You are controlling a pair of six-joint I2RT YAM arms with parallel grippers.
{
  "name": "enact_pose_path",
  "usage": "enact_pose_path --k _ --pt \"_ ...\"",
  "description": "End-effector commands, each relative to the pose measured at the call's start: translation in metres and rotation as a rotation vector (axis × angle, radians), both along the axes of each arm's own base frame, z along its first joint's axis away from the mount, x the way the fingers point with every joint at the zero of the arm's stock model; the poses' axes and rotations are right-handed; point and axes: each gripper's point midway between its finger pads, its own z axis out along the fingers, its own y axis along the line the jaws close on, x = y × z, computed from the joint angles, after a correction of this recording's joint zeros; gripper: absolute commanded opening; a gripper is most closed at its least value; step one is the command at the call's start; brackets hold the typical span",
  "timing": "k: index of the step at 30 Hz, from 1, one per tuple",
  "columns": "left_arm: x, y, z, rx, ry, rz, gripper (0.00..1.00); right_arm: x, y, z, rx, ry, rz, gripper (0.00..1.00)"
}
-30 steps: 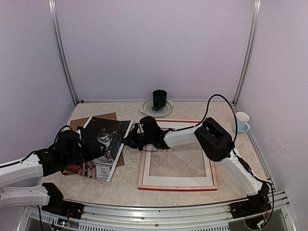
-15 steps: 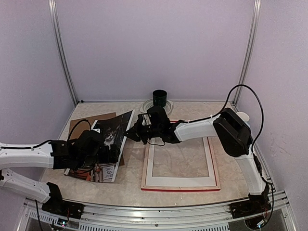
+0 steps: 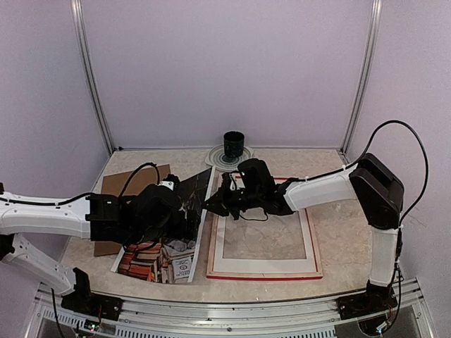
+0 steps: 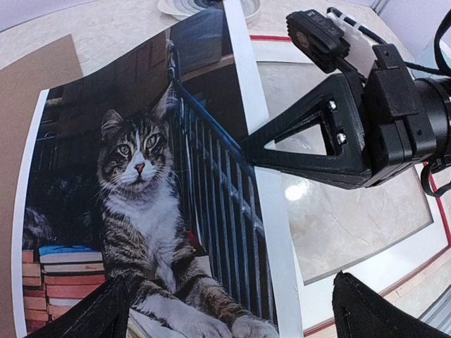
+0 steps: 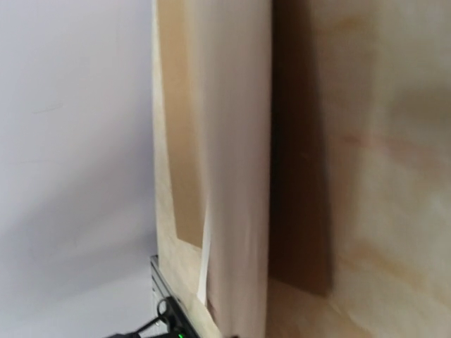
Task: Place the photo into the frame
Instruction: Pass from the left arm to the right
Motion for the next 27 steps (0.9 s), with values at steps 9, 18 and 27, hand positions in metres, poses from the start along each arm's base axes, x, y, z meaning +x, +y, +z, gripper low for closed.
enact_pose_path --k 9,18,27 --pt "-0.019 -0.063 -0.016 0.255 -0.018 -0.131 0.99 -0.013 -0.033 0.018 -0.007 -0.001 -0.037 0.00" --pt "-0.020 -0.068 -0.031 0.392 -0.001 -0.135 0.99 -0.014 -0.035 0.014 -0.019 0.006 -0.037 0.00" --pt "-0.020 -0.067 -0.047 0.559 -0.018 -0.117 0.85 -0.016 -0.031 0.012 -0.002 0.019 -0.021 0.00"
